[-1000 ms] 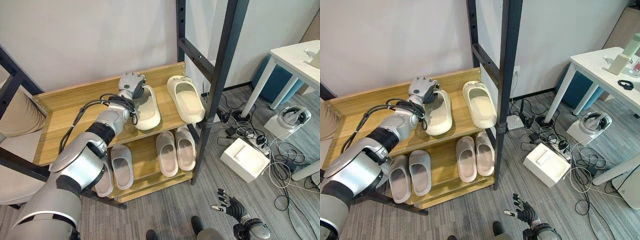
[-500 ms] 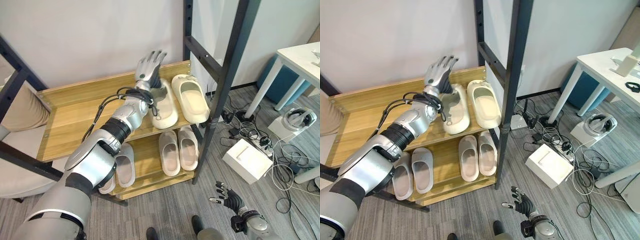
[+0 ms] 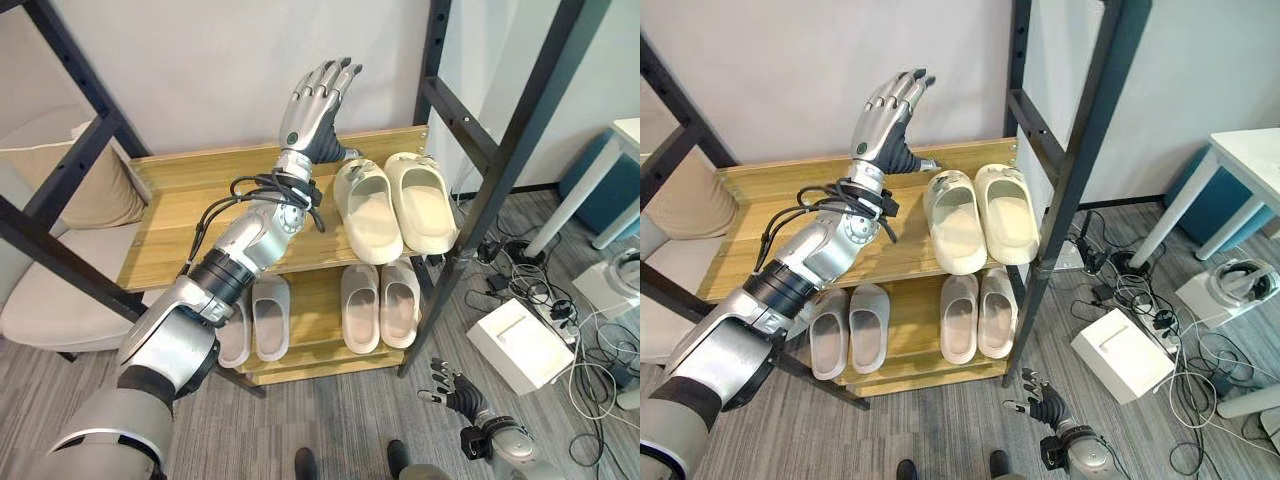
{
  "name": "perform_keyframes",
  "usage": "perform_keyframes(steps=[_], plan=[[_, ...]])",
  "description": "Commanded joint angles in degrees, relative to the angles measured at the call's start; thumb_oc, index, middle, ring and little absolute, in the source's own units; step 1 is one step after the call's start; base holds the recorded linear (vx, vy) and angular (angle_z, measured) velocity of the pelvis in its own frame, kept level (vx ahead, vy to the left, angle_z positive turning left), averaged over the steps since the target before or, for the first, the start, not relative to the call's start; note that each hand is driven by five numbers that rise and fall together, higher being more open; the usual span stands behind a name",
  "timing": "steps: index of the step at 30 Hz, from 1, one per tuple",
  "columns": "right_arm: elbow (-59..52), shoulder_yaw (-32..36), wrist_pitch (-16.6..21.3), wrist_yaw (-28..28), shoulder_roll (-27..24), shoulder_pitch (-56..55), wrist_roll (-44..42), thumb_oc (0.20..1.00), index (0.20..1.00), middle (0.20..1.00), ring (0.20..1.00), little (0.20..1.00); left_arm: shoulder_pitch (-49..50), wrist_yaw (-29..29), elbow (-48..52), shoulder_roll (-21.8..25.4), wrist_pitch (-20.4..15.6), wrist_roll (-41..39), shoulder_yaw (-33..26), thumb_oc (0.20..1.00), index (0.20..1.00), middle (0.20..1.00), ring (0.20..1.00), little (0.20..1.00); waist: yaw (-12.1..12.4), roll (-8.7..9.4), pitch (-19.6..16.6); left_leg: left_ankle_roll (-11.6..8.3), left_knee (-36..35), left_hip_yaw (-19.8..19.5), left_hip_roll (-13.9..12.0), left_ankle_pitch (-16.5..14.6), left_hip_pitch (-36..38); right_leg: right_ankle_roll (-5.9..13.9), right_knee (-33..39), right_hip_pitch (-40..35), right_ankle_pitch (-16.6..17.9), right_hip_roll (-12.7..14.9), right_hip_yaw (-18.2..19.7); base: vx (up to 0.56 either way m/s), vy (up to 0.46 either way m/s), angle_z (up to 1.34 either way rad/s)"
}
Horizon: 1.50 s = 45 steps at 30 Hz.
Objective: Arrange the slippers neatly on the shoe rack.
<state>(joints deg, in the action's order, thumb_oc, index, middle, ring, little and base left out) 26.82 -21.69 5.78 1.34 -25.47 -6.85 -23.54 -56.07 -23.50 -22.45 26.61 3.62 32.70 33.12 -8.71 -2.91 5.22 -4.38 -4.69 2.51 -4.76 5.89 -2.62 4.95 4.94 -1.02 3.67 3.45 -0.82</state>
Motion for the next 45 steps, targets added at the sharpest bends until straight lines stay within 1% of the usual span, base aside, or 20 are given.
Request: perform_keyframes(steps=[1,5,6,7,9,11,12,13,14,17,18,19,23,27,33,37,40,41,44,45], plan=[[-0.85,1.92,1.66,-0.11,1.53,0.34,1.12,1.0,1.0,1.0,1.0,1.0,-4.21,0.01,-4.47,1.27,-1.3,2.92,-3.0,1.0,1.0,1.0,1.0,1.0,1.04,2.32,-0.46,-1.91,-0.31,1.26,0.03,-3.99,5.14,2.7,-0.29,-2.03,-3.05,0.06,-2.1,-0.01,0.007,0.13],[-0.53,1.8,1.47,-0.12,1.84,0.46,1.48,1.0,1.0,1.0,1.0,1.0,-0.5,1.37,-3.69,2.14,-2.11,1.96,-3.76,1.0,1.0,1.0,1.0,1.0,1.73,2.57,-0.53,-1.85,-0.31,0.85,0.06,-3.82,4.84,2.66,-0.27,-2.0,-2.95,0.01,-2.55,-0.02,0.011,0.04],[-0.32,2.53,1.36,-0.27,2.38,0.08,1.53,1.0,1.0,1.0,1.0,1.0,4.69,2.9,-0.03,2.22,-5.25,-5.47,-6.31,1.0,1.0,1.0,1.0,1.0,2.21,2.8,-0.28,-1.79,-0.31,0.65,0.14,-3.68,4.7,2.62,-0.32,-1.87,-2.82,0.05,-2.82,-0.03,0.012,0.01],[-0.35,2.44,1.36,-0.26,2.31,-0.01,1.53,1.0,1.0,1.0,1.0,1.0,4.97,3.06,0.24,2.37,-5.27,-5.62,-6.48,1.0,1.0,1.0,1.0,1.0,2.14,2.75,-0.38,-1.79,-0.31,0.67,0.13,-3.7,4.71,2.63,-0.31,-1.88,-2.82,0.05,-2.8,0.0,0.0,0.0],[0.08,3.01,0.82,-0.3,3.1,-0.79,1.94,1.0,1.0,1.0,1.0,1.0,11.98,5.2,3.28,1.3,-8.49,-18.21,-10.04,1.0,1.0,1.0,1.0,1.0,2.55,2.87,-0.54,-1.68,-0.31,0.7,0.12,-3.7,4.86,2.49,-0.24,-2.01,-2.65,0.13,-2.78,0.0,0.0,0.0],[0.25,3.1,0.49,-0.05,3.47,-1.04,2.56,1.0,1.0,1.0,1.0,1.0,15.13,6.53,3.89,0.43,-9.5,-25.05,-11.28,1.0,1.0,1.0,1.0,1.0,2.66,2.87,-0.63,-1.61,-0.31,0.78,0.12,-3.69,5.01,2.42,-0.24,-2.15,-2.61,0.17,-2.75,0.0,0.0,0.0],[0.18,2.87,0.23,0.1,3.48,-0.94,2.98,1.0,1.0,1.0,1.0,1.0,16.68,8.83,3.53,-1.31,-10.56,-33.25,-11.27,1.0,1.0,1.0,1.0,1.0,2.6,2.88,-0.6,-1.59,-0.31,0.74,0.08,-3.59,5.0,2.4,-0.25,-2.14,-2.5,0.21,-2.73,0.0,0.0,0.0],[0.17,2.87,0.23,0.11,3.48,-0.97,2.98,1.0,1.0,1.0,1.0,1.0,16.66,8.89,3.49,-1.28,-10.61,-33.37,-11.27,1.0,1.0,1.0,1.0,1.0,2.61,2.87,-0.62,-1.59,-0.31,0.75,0.07,-3.6,5.01,2.4,-0.24,-2.14,-2.5,0.2,-2.73,0.0,0.0,0.0],[-0.41,2.87,-0.11,0.1,3.49,-0.88,3.25,1.0,1.0,1.0,1.0,1.0,18.37,11.13,2.88,-2.9,-11.67,-45.58,-11.24,1.0,1.0,1.0,1.0,1.0,2.46,2.8,-0.63,-1.55,-0.31,0.73,0.07,-3.51,5.04,2.39,-0.22,-2.17,-2.34,0.23,-2.7,0.0,0.0,0.0],[-0.73,2.63,-0.45,-0.1,3.32,-0.46,3.53,1.0,1.0,1.0,1.0,1.0,18.12,13.54,3.0,-3.34,-11.47,-52.92,-9.06,1.0,1.0,1.0,1.0,1.0,2.23,2.6,-0.63,-1.5,-0.31,0.68,0.07,-3.44,4.98,2.44,-0.2,-2.05,-2.23,0.23,-2.74,0.0,0.0,0.0],[-0.51,1.73,-1.12,-0.01,3.14,-0.01,3.89,1.0,1.0,1.0,1.0,1.0,17.96,16.22,2.99,-3.82,-10.99,-61.89,-6.76,1.0,1.0,1.0,1.0,1.0,1.92,2.37,-0.69,-1.38,-0.31,0.85,0.06,-3.49,5.06,2.5,-0.1,-1.96,-2.08,0.24,-2.45,0.0,0.0,0.0],[-0.66,1.18,-1.43,0.27,3.02,-0.28,3.76,1.0,1.0,1.0,1.0,1.0,17.48,16.95,2.94,-4.07,-10.66,-65.52,-5.46,1.0,1.0,1.0,1.0,1.0,1.66,2.24,-0.82,-1.33,-0.31,1.02,0.08,-3.5,5.18,2.51,-0.07,-1.95,-2.04,0.21,-2.26,0.02,0.018,-0.05],[-0.56,-0.66,-2.1,0.69,2.64,-0.63,3.54,1.0,1.0,1.0,1.0,1.0,15.27,17.41,1.19,-6.74,-10.21,-73.4,-2.86,1.0,1.0,1.0,1.0,1.0,0.87,2.04,-1.01,-1.32,-0.31,1.46,-0.03,-3.57,5.44,2.58,-0.05,-1.9,-2.04,0.24,-1.7,0.02,0.005,-0.05],[-0.48,-1.97,-2.34,0.93,2.25,-0.38,3.2,1.0,1.0,1.0,1.0,1.0,11.81,16.38,-4.57,-9.84,-9.96,-73.42,-2.14,1.0,1.0,1.0,1.0,1.0,-0.12,1.84,-0.93,-1.38,-0.31,2.09,-0.02,-3.69,5.67,2.66,-0.08,-1.67,-1.98,0.18,-1.09,0.0,0.002,-0.01],[0.04,-2.95,-1.81,1.27,1.42,-0.22,3.55,1.0,1.0,1.0,1.0,1.0,5.48,14.09,-17.58,-12.93,-9.61,-65.64,-3.26,1.0,1.0,1.0,1.0,1.0,-1.92,1.69,-0.55,-1.53,-0.31,3.6,-0.24,-3.83,5.86,2.78,-0.15,-0.93,-1.71,0.12,0.09,0.0,0.001,-0.12],[1.33,-3.92,-0.56,1.07,1.76,0.17,3.36,1.0,1.0,1.0,1.0,1.0,1.04,7.4,-25.57,-12.93,-9.63,-51.92,-5.45,1.0,1.0,1.0,1.0,1.0,-2.61,1.95,-0.56,-1.7,-0.31,4.18,-0.25,-3.82,5.9,2.8,-0.14,-0.91,-1.75,0.0,0.37,0.01,-0.017,-0.13],[0.63,-3.86,1.3,-0.66,2.62,1.35,2.27,1.0,1.0,1.0,1.0,1.0,4.99,-1.3,-14.88,-13.68,-13.66,-49.56,-10.25,1.0,1.0,1.0,1.0,1.0,-1.76,2.51,-0.12,-1.79,-0.31,3.53,-0.32,-3.73,5.75,2.67,-0.22,-1.08,-2.06,-0.03,-0.1,-0.01,-0.026,-0.05],[0.64,-3.89,1.31,-0.66,2.61,1.34,2.27,1.0,1.0,1.0,1.0,1.0,5.07,-1.33,-14.79,-13.67,-13.61,-49.53,-10.26,1.0,1.0,1.0,1.0,1.0,-1.79,2.51,-0.14,-1.79,-0.31,3.51,-0.32,-3.73,5.76,2.67,-0.22,-1.1,-2.07,-0.03,-0.12,0.0,0.0,0.0],[0.05,-2.2,2.22,-1.91,3.42,1.7,2.46,1.0,1.0,1.0,1.0,1.0,13.2,-3.24,5.2,-11.26,-17.26,-46.97,-15.11,1.0,1.0,1.0,1.0,1.0,-0.06,2.94,0.09,-1.9,-0.31,2.52,-0.29,-3.68,5.36,2.59,-0.29,-1.36,-2.32,0.08,-1.22,0.0,-0.006,0.03],[0.06,-2.26,2.23,-1.92,3.41,1.65,2.46,1.0,1.0,1.0,1.0,1.0,13.42,-3.24,5.48,-11.22,-17.11,-46.93,-15.16,1.0,1.0,1.0,1.0,1.0,-0.13,2.95,0.04,-1.9,-0.31,2.5,-0.29,-3.69,5.38,2.59,-0.28,-1.39,-2.34,0.09,-1.24,0.0,0.002,0.08]])
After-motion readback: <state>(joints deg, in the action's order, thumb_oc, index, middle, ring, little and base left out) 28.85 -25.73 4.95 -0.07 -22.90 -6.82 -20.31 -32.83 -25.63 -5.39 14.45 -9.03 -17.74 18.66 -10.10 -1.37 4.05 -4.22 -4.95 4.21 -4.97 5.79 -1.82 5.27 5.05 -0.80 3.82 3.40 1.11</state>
